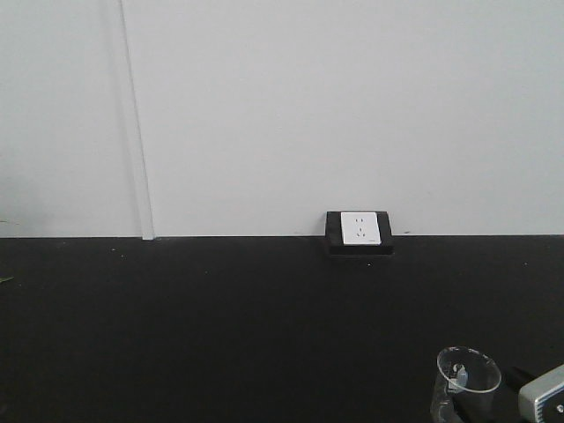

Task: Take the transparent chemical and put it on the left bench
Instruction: 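Close the right gripper on the dropper's bulb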

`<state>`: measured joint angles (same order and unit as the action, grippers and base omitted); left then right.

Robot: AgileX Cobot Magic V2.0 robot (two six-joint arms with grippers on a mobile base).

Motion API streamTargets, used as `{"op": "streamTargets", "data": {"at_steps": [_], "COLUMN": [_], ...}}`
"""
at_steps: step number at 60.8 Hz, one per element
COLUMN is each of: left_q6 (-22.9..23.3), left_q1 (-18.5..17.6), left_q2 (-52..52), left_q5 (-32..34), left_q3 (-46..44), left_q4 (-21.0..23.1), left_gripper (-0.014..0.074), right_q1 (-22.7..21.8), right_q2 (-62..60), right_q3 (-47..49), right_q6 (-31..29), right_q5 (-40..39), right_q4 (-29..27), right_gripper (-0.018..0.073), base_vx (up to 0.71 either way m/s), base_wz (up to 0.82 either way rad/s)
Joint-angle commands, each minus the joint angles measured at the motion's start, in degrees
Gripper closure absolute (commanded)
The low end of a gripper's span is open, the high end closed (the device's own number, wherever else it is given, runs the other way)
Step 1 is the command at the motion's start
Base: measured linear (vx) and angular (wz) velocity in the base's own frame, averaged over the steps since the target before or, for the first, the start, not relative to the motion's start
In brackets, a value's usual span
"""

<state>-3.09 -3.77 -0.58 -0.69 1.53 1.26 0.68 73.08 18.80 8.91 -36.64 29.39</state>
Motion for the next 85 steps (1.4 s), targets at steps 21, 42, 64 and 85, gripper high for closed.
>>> {"op": "streamTargets", "data": {"at_steps": [21,42,64,85], "left_q6": [0.45,0.45,0.45,0.45], "left_q1": [-0.1,-0.1,-0.1,-0.1], "left_q2": [-1.1,-1.1,-1.1,-1.1], "left_q5": [4.49,4.49,4.49,4.49], "left_q3": [0.93,0.93,0.93,0.93], "left_q4": [0.04,0.04,0.04,0.04], "left_gripper": [0.06,0.06,0.06,0.06], "right_q1": [-0.19,-0.19,-0.19,-0.19], "right_q2": [12.69,18.65,18.71,14.01], "right_q3": [7.19,9.86,9.86,9.86], "right_q6": [-4.38,-4.34,-4.62,-8.26], "right_q5": [-14.16,-14.0,-14.2,-13.62], "right_q4": [-1.88,-2.71,-5.98,-8.24], "right_gripper": [0.0057,0.0108,0.0319,0.0509], "base_vx": [0.0,0.0,0.0,0.0], "base_wz": [0.0,0.0,0.0,0.0]}}
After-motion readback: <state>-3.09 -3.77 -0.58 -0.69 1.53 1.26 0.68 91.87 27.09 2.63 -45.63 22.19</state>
